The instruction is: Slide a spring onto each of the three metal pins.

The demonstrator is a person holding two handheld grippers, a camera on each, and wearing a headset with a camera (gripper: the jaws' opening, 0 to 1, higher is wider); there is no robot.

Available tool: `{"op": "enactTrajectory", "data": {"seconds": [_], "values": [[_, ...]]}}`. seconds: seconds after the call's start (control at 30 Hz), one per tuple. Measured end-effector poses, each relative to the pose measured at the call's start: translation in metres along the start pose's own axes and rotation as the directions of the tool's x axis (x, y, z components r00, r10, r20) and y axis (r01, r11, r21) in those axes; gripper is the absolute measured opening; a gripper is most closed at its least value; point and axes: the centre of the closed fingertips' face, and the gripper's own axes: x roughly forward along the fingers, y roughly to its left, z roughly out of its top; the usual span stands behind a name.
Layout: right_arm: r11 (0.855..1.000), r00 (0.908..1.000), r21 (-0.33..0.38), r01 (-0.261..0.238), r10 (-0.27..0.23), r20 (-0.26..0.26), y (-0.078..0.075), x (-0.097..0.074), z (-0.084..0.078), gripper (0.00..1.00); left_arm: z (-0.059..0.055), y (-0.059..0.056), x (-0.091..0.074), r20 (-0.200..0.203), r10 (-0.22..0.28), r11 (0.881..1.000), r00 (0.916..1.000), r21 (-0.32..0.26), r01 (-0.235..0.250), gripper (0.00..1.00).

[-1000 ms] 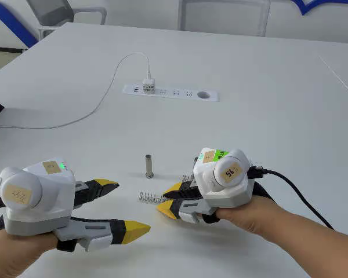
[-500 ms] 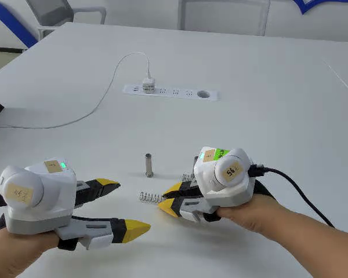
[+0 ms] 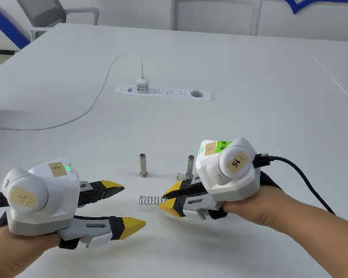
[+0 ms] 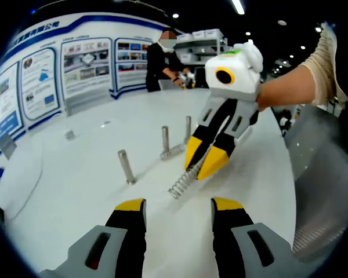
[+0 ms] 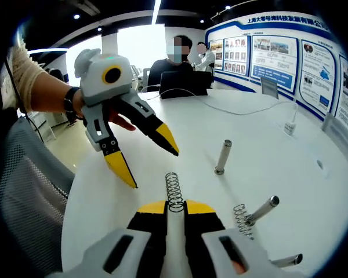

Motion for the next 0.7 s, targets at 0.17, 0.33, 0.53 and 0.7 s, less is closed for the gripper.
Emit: {"op": "enactTrajectory", "data": {"seconds": [0.17,0.33,0.53,0.7], "values": [[1.000,0.9992,-0.010,-0.026,0.026,-0.029,0.007,-0.004,0.002,0.12,-0.001,-0.003,0.003,-0.006,-0.016,0.998,0.9999,0.057,0.016,0.36],[0.998,0.9975,-0.026,-0.053,0.051,-0.049,0.014,-0.005,0.004,0.12,-0.001,-0.008,0.005,-0.013,-0.034,0.994,0.9993,0.108,0.035,0.27],[0.996,0.9946,-0.033,-0.077,0.075,-0.071,0.020,-0.005,0.004,0.12,0.000,-0.012,0.007,-0.012,-0.041,0.986,0.9991,0.163,0.043,0.19],[0.996,0.9936,-0.035,-0.084,0.081,-0.079,0.022,-0.006,0.006,0.12,-0.002,-0.014,0.008,-0.024,-0.045,0.979,0.9987,0.198,0.049,0.12]]}}
